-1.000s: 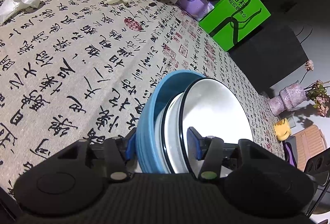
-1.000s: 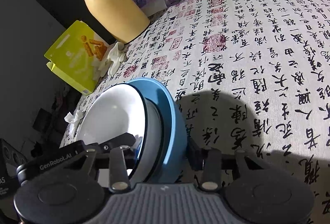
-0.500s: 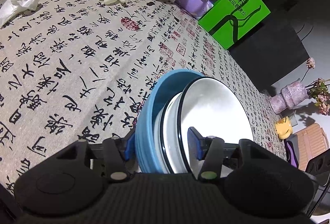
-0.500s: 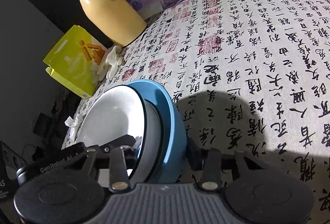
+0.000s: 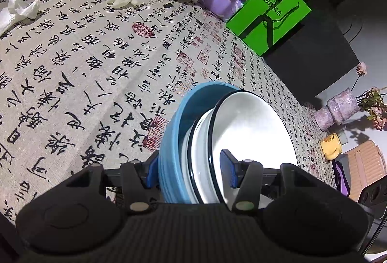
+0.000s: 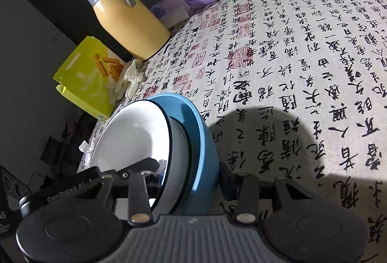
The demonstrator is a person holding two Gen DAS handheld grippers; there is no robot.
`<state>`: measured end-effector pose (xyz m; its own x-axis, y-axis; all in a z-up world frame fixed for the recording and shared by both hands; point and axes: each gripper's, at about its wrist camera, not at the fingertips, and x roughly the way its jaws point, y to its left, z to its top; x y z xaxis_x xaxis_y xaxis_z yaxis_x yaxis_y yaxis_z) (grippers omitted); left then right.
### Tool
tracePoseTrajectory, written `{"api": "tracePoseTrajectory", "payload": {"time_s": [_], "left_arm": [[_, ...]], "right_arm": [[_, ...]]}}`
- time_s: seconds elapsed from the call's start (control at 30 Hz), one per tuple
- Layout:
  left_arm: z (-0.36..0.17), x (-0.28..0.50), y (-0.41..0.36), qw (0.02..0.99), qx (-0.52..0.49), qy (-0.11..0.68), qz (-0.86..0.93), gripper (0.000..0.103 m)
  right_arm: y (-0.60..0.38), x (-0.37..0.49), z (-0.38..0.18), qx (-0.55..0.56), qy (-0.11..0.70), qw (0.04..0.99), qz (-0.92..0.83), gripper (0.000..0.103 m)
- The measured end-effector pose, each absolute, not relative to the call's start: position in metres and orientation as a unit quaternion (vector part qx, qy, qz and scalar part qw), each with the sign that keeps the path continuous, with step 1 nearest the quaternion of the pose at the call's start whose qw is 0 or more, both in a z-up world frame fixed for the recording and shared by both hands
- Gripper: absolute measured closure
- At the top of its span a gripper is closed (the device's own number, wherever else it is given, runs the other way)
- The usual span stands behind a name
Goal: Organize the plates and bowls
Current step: 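Lift the blue bowl with nested white bowls using both tools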
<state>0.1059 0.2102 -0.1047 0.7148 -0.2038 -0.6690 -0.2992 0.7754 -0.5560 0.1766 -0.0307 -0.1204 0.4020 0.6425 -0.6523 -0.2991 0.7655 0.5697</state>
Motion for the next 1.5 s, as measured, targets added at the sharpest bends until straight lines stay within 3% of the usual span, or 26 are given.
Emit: {"api": "tracePoseTrajectory", "payload": {"time_s": [1.5], "left_arm": [[-0.064,0.111,0.128,0.884,-0.299,0.360,0.000,0.051]], "right_arm": [[-0.114,0.167,-0.094,0.222,0.421,0.834,0.278,0.063]]}}
